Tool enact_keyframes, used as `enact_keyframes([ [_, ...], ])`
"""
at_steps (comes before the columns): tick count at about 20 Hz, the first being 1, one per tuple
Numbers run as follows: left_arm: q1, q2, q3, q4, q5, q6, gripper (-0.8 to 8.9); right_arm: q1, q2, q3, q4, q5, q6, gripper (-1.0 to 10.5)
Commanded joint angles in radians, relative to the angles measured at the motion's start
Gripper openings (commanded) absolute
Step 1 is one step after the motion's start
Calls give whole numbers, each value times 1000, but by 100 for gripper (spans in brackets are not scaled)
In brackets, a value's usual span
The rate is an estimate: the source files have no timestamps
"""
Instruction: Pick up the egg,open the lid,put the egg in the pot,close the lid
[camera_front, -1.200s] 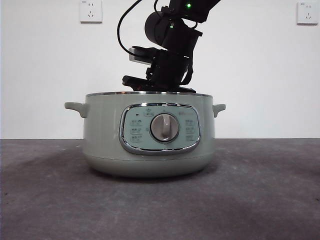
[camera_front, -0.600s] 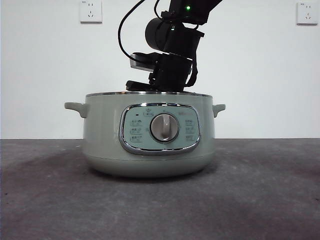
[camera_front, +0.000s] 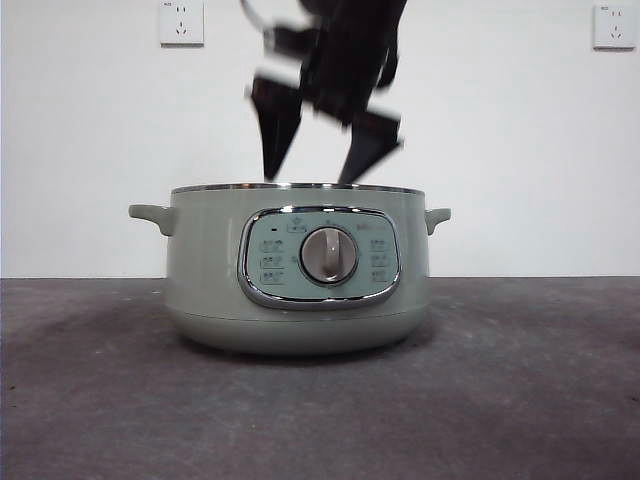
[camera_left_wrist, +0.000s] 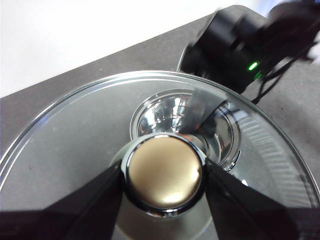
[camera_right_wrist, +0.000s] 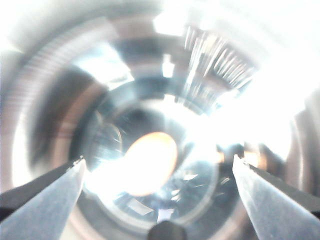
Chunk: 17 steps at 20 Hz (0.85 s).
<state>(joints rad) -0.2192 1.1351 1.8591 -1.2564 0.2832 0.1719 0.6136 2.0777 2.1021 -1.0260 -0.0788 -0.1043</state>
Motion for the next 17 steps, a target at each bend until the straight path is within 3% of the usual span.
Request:
enact_keyframes([
  [1,-8,8,14,53,12,-2,-7,-7,-134,23,-10,-3,0,501],
  [6,-101,127,13,108,12,23,-6,-39,-428,22,-124,9,13,501],
  [11,-179,278,12,224,13,23,-7,-39,-602,21,-279,8,-2,501],
  [17,-227,446,12,362,13,23,-6,-39,-794,18,-350,8,11,501],
])
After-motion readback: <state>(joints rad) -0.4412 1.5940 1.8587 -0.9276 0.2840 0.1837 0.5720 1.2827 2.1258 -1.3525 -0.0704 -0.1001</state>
